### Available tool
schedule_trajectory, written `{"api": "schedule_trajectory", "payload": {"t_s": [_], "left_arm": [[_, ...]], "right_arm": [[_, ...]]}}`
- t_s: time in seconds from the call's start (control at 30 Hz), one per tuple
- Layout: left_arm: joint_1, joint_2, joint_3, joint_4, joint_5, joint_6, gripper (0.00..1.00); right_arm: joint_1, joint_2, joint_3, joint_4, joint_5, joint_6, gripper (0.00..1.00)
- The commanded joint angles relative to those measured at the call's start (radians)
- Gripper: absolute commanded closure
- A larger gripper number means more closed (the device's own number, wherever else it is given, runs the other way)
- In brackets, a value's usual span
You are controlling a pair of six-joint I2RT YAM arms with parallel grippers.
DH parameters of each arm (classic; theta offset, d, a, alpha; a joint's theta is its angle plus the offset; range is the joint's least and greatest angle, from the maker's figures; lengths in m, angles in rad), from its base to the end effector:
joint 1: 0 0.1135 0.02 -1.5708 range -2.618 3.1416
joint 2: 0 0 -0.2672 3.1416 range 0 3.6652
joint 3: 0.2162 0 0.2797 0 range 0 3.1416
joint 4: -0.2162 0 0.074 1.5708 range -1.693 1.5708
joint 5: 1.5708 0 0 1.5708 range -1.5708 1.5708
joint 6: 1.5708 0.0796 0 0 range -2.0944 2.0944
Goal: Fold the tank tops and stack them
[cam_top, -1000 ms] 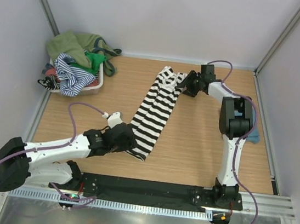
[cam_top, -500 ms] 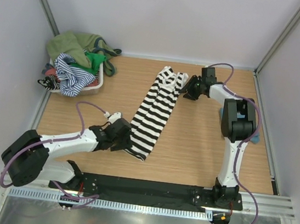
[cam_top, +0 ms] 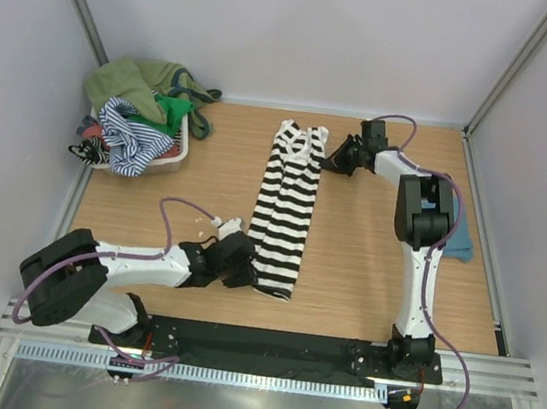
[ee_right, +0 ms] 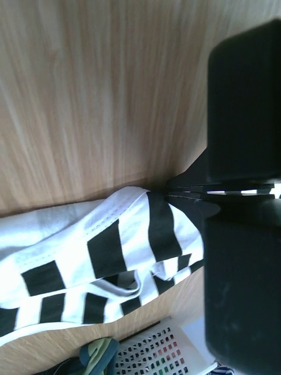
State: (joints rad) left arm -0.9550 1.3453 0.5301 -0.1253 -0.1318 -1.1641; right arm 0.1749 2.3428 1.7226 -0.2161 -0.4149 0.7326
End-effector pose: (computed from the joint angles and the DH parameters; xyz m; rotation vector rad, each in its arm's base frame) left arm 0.1711 -0.2237 0.0927 -0.3324 2.6231 -0.6663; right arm 0.5478 0.1294 0.0860 0.4956 2.4696 0.8983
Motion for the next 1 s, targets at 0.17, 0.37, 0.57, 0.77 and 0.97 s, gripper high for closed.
{"api": "schedule_trajectory", "payload": {"t_s": [0.17,0.37,0.57,0.77,0.97], "left_arm": [[-0.153,0.057,0.016,0.036,-0.055,-0.147,0.50],[-0.156,-0.057,-0.033,-0.017,-0.065,-0.147,0.36],[-0.156,-0.147,-0.044,-0.140,-0.089,-0.134,0.36],[-0.156,-0.183,-0.027,-0.186,-0.075,-0.079,0.39],[-0.091,-0.167,-0.028,-0.183,-0.054,-0.014,0.52]], "right_arm": [[0.003,0.056,0.143,-0.058,0.042,-0.016,0.82],[0.002,-0.059,0.101,-0.080,0.071,-0.085,0.53],[0.008,-0.267,-0.122,-0.091,0.079,-0.140,0.47],[0.073,-0.604,-0.533,-0.054,0.103,-0.177,0.52],[0.237,-0.885,-0.918,-0.045,0.204,-0.156,0.57]]}}
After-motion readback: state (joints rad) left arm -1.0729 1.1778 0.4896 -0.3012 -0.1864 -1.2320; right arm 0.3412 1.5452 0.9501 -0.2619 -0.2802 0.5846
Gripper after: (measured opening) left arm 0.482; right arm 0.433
